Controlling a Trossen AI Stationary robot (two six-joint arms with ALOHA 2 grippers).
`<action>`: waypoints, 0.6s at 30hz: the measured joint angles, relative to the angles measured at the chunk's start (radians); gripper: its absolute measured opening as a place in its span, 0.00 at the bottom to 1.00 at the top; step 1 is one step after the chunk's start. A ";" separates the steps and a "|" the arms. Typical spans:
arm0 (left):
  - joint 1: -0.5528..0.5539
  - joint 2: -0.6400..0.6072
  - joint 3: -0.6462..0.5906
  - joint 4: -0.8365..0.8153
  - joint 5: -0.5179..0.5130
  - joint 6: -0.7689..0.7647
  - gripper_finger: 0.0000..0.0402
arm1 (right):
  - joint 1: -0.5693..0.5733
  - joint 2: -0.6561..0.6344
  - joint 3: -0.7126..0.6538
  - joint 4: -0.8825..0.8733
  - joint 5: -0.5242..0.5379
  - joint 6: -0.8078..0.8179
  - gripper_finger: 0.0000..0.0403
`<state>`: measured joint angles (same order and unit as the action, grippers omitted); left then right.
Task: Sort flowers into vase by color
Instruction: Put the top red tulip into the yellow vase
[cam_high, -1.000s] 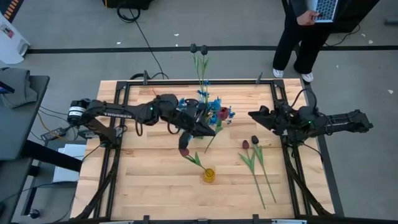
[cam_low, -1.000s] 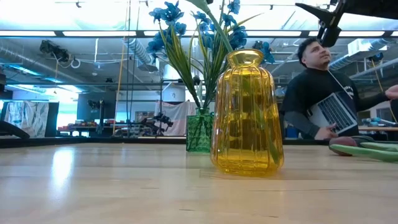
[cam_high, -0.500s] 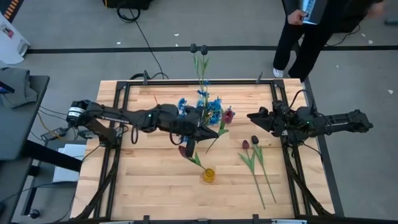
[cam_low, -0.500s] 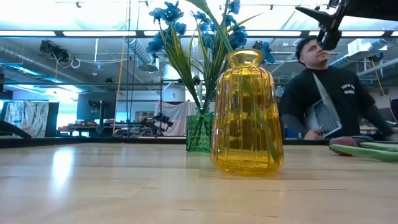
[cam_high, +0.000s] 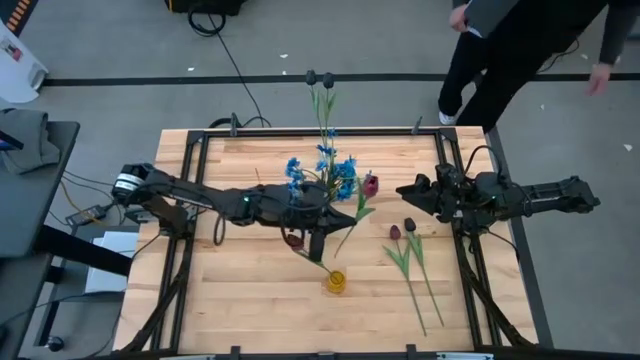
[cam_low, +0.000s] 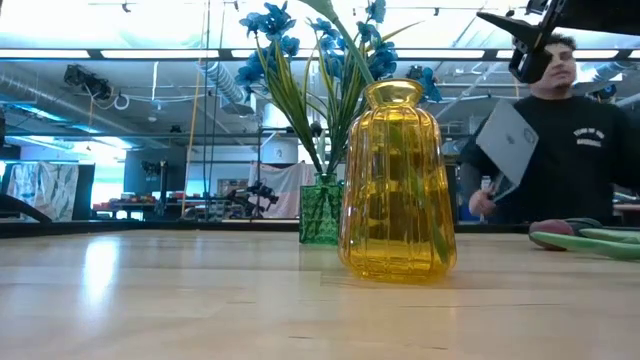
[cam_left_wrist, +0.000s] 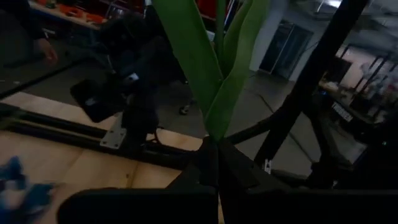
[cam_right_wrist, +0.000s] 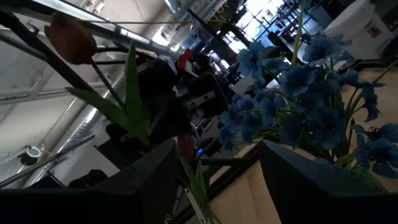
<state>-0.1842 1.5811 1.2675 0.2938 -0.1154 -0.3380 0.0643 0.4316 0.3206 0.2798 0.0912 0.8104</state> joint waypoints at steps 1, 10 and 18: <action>-0.006 0.013 0.000 0.022 0.001 -0.004 0.00 | 0.000 0.000 0.000 0.000 -0.006 0.000 0.60; -0.030 0.043 -0.001 0.021 0.027 -0.010 0.00 | 0.000 0.000 0.000 -0.004 -0.058 -0.001 0.60; -0.052 0.043 -0.001 0.001 0.030 -0.010 0.00 | 0.000 0.000 0.000 -0.006 -0.059 -0.025 0.60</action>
<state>-0.2367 1.6241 1.2667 0.2951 -0.0857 -0.3477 0.0647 0.4316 0.3206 0.2741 0.0322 0.7858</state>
